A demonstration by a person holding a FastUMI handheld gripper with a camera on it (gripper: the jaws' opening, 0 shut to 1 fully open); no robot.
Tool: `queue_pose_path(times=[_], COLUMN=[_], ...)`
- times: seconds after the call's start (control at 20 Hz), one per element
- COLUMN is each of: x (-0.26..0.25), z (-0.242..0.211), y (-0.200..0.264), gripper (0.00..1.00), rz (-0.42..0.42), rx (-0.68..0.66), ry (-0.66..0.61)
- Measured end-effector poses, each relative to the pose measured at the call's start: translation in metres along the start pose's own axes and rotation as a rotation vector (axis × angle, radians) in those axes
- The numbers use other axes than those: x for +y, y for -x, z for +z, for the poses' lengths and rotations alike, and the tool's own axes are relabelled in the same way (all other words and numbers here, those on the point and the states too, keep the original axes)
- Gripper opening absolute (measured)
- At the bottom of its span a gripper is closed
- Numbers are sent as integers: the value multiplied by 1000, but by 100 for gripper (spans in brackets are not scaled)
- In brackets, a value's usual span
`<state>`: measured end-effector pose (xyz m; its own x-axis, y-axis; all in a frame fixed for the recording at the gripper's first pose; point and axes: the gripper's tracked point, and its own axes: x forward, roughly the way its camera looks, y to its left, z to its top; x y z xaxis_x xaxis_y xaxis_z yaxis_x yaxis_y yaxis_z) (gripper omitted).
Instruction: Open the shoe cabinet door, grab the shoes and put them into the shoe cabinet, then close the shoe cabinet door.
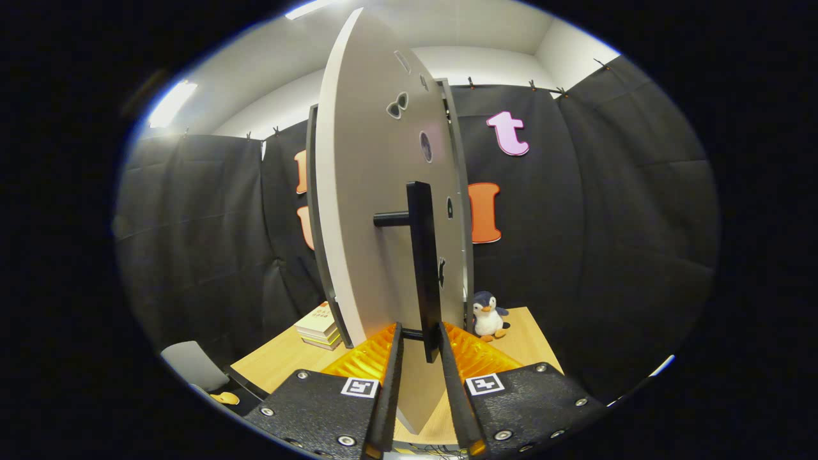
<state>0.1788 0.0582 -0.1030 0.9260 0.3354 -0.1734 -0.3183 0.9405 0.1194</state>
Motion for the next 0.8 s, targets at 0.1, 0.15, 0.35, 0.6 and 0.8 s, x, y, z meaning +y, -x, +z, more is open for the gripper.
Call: queue_pose_path(times=[0.1,0.15,0.35,0.6,0.8], x=[11,15,35,59,89], z=[-1,-1,-1,-2,0], y=[-5,-8,-20,-39,-69], gripper=[40,41,45,48,54], rz=[35,52,122,217,263], rx=[1,3,6,12,3], ry=[8,5,-19,-66,-68])
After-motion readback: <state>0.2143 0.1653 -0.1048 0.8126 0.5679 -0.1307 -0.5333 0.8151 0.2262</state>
